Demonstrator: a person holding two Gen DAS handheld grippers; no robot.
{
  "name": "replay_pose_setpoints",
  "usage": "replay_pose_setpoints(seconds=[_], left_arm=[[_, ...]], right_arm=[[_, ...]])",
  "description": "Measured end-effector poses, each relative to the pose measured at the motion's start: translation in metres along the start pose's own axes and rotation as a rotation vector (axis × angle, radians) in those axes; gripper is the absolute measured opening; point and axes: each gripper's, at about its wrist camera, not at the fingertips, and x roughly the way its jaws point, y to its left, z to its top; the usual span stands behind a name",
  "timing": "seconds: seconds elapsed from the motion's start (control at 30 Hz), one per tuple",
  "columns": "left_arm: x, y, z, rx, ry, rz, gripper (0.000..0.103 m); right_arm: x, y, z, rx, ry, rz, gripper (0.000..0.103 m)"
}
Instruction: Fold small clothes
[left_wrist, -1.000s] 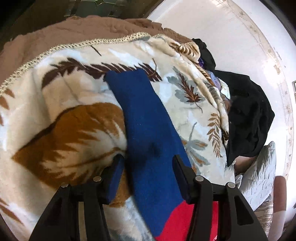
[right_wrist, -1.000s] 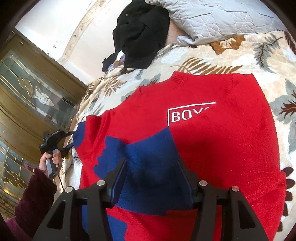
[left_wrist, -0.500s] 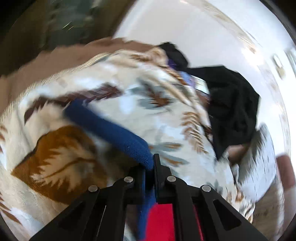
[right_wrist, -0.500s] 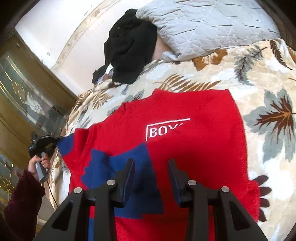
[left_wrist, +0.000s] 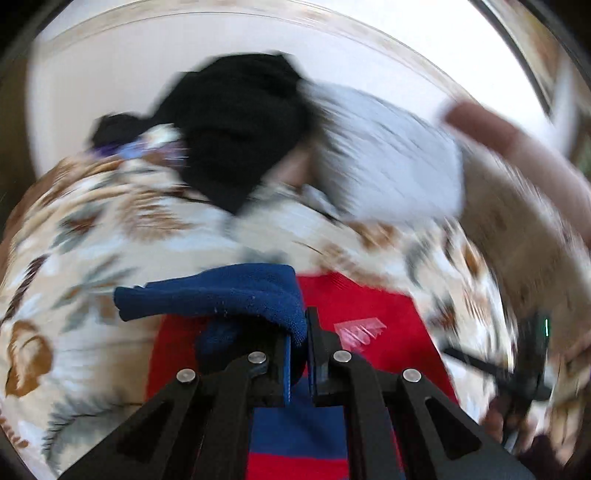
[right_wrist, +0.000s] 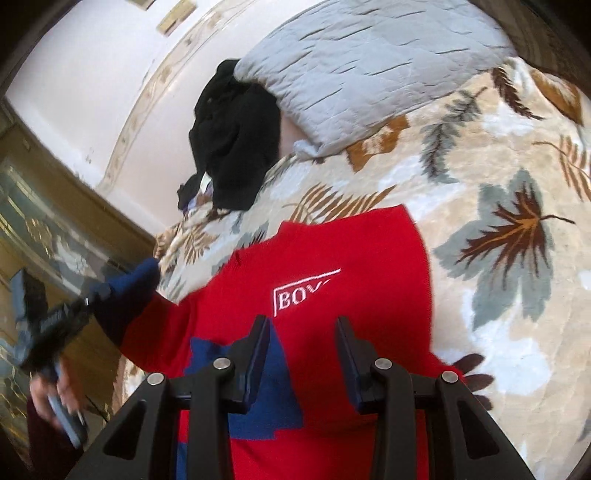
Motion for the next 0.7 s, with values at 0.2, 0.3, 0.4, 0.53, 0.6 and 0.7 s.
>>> replay_pose_setpoints(seconds=[0.2,0.3,0.4,0.53,0.6,0.7], left_arm=[[0.042,-0.075,-0.064,0.155,0.245,0.034,0.017],[0.031,-0.056,-0.085,0.067,0.248,0.024,0.033],[0.002,-0.025,-0.093,-0.054,0.179,0.003,0.038],[-0.031,0.026,-0.091,-0.209,-0.025,0.086,0.059],[-0.026,0.045,-0.088,-0.257,-0.063,0.157,0.06],[-0.005,0.061,-0.087,-0.296,-0.078,0.208,0.06]], right_arm=[[-0.001,-0.017,0.003,0.065,0.054,0.011,0.044],[0.001,-0.012,-0.001,0.025,0.072,-0.017,0.057],[0.007,0.005,-0.009,-0.058,0.093,-0.028,0.057],[0.018,0.04,-0.023,-0.192,0.118,-0.016,0.057],[0.026,0.066,-0.029,-0.284,0.126,-0.017,0.057],[0.039,0.101,-0.035,-0.36,0.134,-0.021,0.062]])
